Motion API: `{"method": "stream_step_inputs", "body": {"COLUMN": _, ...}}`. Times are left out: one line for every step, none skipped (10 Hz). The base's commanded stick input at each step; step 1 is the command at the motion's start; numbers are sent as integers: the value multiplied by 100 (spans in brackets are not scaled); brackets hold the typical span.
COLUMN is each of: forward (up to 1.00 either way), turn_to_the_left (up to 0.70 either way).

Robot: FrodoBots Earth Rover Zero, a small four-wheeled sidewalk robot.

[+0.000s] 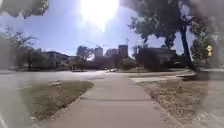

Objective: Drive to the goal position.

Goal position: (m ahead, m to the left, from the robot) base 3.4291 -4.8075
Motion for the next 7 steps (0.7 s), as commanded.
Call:
{"method": "stream_step_inputs", "body": {"forward": 69, "turn_to_the_left": 0}}
{"method": "stream_step_inputs", "body": {"forward": 69, "turn_to_the_left": 0}}
{"method": "stream_step_inputs", "body": {"forward": 69, "turn_to_the_left": 0}}
{"method": "stream_step_inputs", "body": {"forward": 69, "turn_to_the_left": 0}}
{"method": "stream_step_inputs", "body": {"forward": 69, "turn_to_the_left": 0}}
{"method": "stream_step_inputs", "body": {"forward": 69, "turn_to_the_left": 0}}
{"method": "stream_step_inputs", "body": {"forward": 69, "turn_to_the_left": 0}}
